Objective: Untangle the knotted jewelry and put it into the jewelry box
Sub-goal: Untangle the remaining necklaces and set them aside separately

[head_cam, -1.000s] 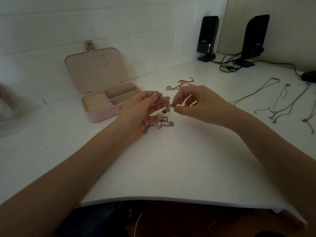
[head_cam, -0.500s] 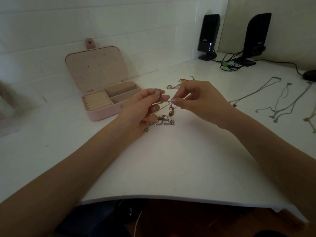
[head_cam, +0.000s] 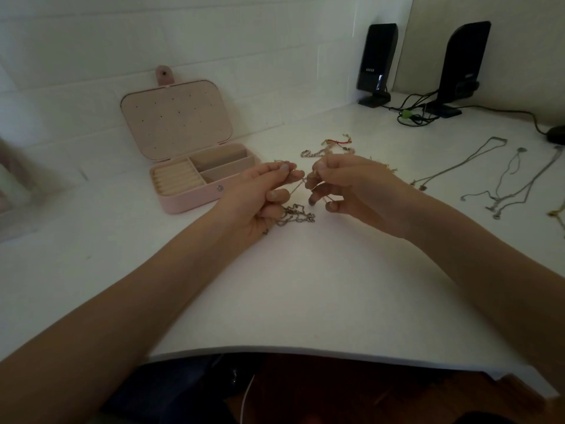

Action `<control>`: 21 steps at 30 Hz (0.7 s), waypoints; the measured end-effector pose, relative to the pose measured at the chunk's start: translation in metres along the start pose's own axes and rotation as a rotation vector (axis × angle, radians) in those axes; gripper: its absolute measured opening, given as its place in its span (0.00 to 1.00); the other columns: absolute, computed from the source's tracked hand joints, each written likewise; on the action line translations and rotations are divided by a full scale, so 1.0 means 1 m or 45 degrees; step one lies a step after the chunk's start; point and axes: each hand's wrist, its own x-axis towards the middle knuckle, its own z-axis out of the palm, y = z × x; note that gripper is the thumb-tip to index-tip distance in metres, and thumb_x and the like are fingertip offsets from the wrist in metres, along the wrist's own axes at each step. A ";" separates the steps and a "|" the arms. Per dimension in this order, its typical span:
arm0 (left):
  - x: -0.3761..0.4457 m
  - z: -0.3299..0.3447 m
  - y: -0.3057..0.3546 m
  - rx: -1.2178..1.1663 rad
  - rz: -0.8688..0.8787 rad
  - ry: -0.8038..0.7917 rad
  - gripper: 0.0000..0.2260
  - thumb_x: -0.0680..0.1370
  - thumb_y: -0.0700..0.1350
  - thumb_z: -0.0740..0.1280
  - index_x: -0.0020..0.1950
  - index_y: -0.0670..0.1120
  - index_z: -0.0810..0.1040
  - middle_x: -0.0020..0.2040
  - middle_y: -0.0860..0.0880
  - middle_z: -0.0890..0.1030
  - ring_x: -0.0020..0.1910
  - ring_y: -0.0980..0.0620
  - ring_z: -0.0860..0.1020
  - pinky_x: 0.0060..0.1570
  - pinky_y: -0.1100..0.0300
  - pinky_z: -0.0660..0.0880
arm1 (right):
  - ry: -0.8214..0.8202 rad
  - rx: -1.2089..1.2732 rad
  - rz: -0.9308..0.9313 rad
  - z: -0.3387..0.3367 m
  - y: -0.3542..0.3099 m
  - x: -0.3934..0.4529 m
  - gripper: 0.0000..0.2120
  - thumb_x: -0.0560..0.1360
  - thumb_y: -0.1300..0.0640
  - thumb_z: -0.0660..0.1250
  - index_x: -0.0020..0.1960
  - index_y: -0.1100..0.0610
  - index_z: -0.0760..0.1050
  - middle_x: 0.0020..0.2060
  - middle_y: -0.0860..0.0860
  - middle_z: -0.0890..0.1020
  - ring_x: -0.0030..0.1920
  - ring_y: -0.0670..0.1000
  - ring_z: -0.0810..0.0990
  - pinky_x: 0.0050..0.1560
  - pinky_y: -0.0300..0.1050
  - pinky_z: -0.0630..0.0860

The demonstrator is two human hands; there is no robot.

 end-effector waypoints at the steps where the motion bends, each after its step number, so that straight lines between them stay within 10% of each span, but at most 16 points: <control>1: 0.001 -0.001 0.000 -0.043 -0.035 -0.023 0.06 0.82 0.38 0.58 0.47 0.42 0.73 0.33 0.51 0.79 0.17 0.62 0.63 0.12 0.73 0.55 | -0.045 0.004 0.006 0.000 0.000 0.000 0.11 0.82 0.61 0.56 0.42 0.56 0.71 0.40 0.49 0.77 0.41 0.49 0.74 0.38 0.40 0.66; 9: 0.000 -0.004 0.003 -0.201 -0.151 -0.137 0.09 0.82 0.39 0.55 0.44 0.43 0.71 0.34 0.51 0.80 0.15 0.60 0.63 0.10 0.70 0.55 | -0.279 0.018 -0.001 -0.006 0.002 0.002 0.04 0.70 0.55 0.58 0.38 0.54 0.66 0.35 0.48 0.72 0.36 0.46 0.68 0.37 0.41 0.62; 21: -0.001 -0.008 0.008 -0.233 -0.102 -0.214 0.09 0.82 0.42 0.55 0.48 0.46 0.74 0.34 0.53 0.78 0.14 0.61 0.62 0.11 0.72 0.53 | -0.109 -0.447 -0.190 -0.012 0.002 0.002 0.08 0.80 0.62 0.61 0.51 0.58 0.79 0.32 0.50 0.81 0.34 0.45 0.74 0.35 0.34 0.68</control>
